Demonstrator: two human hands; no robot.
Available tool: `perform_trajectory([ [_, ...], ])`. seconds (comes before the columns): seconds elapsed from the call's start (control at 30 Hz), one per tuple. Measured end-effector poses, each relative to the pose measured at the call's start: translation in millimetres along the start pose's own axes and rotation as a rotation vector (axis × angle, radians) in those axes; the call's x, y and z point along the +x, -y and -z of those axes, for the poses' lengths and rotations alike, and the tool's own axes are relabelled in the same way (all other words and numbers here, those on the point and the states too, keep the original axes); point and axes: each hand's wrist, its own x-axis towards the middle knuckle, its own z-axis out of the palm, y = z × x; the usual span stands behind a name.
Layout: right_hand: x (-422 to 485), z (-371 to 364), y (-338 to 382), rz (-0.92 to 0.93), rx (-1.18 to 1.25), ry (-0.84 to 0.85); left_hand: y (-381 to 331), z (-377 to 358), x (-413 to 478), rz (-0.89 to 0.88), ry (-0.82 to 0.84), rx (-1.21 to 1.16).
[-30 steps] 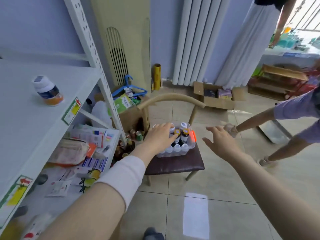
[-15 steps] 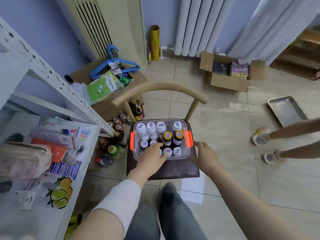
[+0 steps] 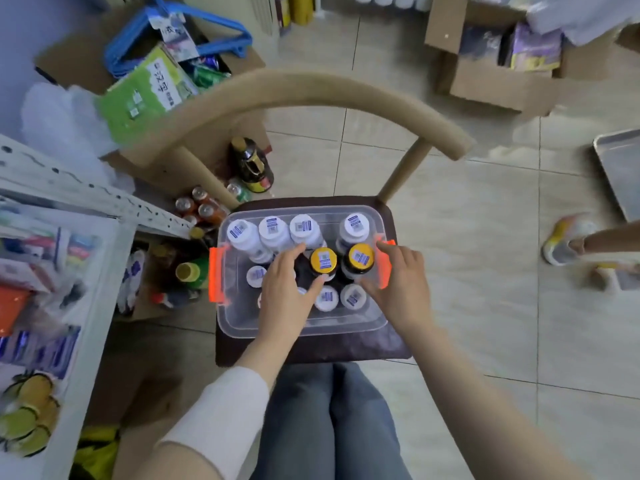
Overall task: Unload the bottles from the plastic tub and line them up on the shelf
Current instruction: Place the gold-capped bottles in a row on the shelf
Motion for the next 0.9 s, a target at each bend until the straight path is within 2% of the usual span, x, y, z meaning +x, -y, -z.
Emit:
perform_trajectory([
  [0.33, 11.2, -28.9, -11.8, 0.139, -0.020, -0.259, 19.4, -31.7, 13.2, -0.079, -0.037, -0.068],
  [0.57, 1.6, -17.1, -2.2, 0.027, 0.087, -0.129, 10.3, -20.6, 1.2, -0.055, -0.049, -0.164],
  [0.73, -28.3, 36.1, 25.8, -0.025, 0.227, -0.066, -28.3, 25.8, -31.0, -0.082, -0.075, -0.187],
  [0.9, -51.8, 104.8, 69.7, 0.004, 0.322, -0.093, -75.9, 82.4, -59.3, -0.079, 0.015, -0.257],
])
